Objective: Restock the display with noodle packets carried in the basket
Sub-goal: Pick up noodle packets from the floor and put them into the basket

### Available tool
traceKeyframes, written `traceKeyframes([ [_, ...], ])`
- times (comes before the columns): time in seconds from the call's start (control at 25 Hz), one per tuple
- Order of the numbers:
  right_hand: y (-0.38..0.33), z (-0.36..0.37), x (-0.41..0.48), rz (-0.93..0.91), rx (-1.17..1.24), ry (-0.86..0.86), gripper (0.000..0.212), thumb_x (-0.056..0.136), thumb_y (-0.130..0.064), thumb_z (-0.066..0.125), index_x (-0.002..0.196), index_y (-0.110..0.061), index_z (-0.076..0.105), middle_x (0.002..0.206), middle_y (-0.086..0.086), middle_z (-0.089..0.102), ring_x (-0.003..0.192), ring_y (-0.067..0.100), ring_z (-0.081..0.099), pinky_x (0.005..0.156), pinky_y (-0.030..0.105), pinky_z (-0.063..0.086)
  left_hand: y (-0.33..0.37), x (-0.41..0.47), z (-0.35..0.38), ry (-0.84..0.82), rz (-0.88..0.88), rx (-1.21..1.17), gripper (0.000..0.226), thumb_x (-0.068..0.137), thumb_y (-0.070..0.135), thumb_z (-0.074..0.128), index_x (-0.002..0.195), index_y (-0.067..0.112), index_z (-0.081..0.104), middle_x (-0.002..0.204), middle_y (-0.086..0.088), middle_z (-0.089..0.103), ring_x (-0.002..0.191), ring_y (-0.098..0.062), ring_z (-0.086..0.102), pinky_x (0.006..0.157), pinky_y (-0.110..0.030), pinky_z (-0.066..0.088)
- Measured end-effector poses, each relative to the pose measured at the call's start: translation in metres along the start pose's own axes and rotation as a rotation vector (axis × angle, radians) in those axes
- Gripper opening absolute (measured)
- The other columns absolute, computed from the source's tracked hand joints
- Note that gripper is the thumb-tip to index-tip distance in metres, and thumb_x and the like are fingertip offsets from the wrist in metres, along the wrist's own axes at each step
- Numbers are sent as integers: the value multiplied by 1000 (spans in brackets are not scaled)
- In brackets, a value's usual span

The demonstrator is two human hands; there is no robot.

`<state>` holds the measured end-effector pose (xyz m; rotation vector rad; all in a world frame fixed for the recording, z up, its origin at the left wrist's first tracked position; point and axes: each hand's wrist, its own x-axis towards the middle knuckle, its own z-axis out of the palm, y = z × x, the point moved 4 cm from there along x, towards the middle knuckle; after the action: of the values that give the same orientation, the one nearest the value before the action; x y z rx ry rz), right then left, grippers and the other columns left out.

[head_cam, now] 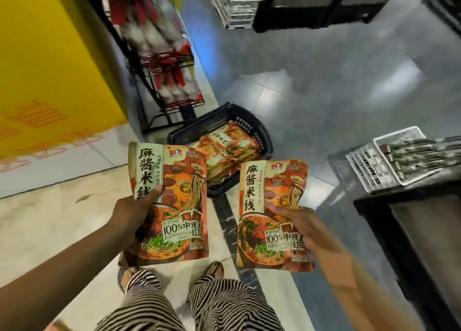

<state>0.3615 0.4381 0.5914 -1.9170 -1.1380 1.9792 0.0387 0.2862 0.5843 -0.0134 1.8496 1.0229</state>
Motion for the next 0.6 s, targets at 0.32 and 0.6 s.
traceKeyframes([
  [0.32,-40,-58,78,53,20,149,34,69,-12,86,97,-2,70,86,19,75,76,34,73,69,41,61,37,44,80,115,15,169,50,84,42,74,113,2,67,97,-13,64,87,-30,60,80,-36,47],
  [0.6,-91,-70,161,52,-73,178,32,64,-7,89,93,-1,75,94,16,75,82,30,74,78,44,60,86,120,119,231,1,374,47,88,47,66,76,2,64,37,4,55,29,-14,51,26,-18,34],
])
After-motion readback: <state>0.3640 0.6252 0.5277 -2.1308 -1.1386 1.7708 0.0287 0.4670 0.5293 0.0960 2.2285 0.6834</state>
